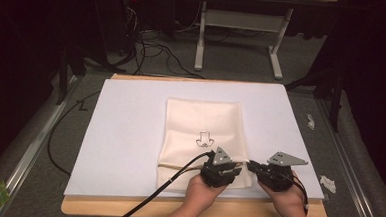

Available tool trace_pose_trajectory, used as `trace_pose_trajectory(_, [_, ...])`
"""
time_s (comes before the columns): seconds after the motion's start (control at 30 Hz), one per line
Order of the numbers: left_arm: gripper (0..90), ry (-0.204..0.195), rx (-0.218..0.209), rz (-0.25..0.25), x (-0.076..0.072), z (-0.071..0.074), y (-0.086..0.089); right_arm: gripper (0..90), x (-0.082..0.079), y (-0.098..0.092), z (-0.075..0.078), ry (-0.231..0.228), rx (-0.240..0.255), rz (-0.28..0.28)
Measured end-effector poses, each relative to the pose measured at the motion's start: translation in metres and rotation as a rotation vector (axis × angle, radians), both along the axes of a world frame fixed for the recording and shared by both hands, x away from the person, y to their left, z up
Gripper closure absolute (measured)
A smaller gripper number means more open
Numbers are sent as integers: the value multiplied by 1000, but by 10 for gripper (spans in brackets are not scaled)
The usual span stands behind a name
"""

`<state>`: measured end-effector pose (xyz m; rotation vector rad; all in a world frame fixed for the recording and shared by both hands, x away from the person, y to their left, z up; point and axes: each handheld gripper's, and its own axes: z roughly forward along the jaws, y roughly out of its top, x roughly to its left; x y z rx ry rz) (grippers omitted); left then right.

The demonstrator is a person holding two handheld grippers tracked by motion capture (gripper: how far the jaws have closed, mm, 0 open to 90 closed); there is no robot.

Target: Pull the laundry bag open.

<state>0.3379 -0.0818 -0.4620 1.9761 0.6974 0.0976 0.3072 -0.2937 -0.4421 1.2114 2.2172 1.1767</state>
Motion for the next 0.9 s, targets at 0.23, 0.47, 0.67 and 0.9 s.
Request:
trace_pose_trajectory(0.23, [870,-22,28,9,2,2,-3,853,0,1,1,5,13,7])
trace_pose_trajectory(0.47, [874,-19,32,9,1,3,2,854,-1,4,1,-1,0,11])
trace_pose_trajectory(0.67, [877,-3,27,2,2,3,10,861,0,7,4,12,-4,31])
trace_pose_trajectory(0.9, [879,83,2,72,8,-3,34,869,2,9,5,-17,-62,-34])
